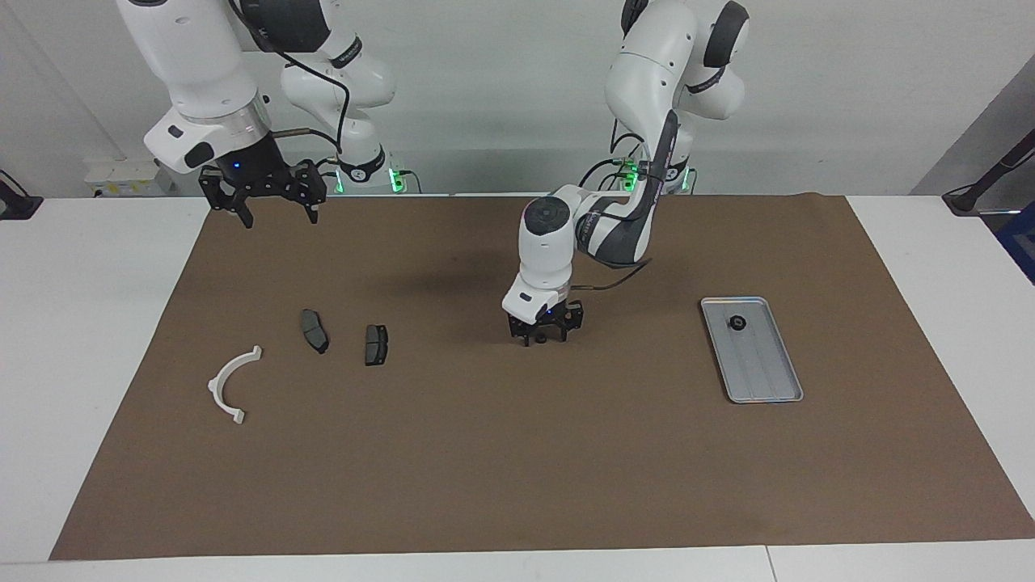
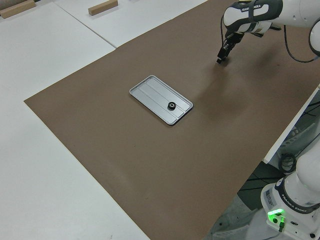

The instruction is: Pick bearing gear from pile to tray

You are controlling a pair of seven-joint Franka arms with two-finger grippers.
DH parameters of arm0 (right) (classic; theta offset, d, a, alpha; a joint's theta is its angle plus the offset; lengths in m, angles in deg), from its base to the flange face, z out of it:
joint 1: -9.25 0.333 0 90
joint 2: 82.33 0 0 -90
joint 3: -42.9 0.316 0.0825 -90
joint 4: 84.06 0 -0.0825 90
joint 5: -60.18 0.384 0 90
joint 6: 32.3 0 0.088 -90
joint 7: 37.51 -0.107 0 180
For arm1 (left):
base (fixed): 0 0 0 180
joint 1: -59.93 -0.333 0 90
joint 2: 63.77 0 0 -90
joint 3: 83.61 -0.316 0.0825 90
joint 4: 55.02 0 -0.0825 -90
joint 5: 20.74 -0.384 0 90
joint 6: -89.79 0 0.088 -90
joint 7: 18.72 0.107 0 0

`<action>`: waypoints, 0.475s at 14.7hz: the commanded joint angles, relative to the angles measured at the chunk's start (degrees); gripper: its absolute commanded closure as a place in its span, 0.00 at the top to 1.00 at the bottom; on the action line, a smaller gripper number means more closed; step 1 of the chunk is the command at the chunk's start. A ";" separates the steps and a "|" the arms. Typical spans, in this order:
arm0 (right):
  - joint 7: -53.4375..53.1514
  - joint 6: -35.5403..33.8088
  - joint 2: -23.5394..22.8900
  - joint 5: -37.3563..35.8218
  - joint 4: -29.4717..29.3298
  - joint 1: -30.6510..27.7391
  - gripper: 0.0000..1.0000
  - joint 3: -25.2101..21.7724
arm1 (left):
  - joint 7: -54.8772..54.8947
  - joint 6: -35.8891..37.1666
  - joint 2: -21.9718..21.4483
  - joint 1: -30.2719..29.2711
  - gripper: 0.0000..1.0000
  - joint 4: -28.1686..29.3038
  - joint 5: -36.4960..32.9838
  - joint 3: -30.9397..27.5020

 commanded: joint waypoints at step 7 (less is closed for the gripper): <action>0.75 1.77 0.88 1.00 1.39 -1.11 1.00 0.41 | -1.35 6.80 -1.87 -0.35 0.00 -4.37 -0.55 -1.03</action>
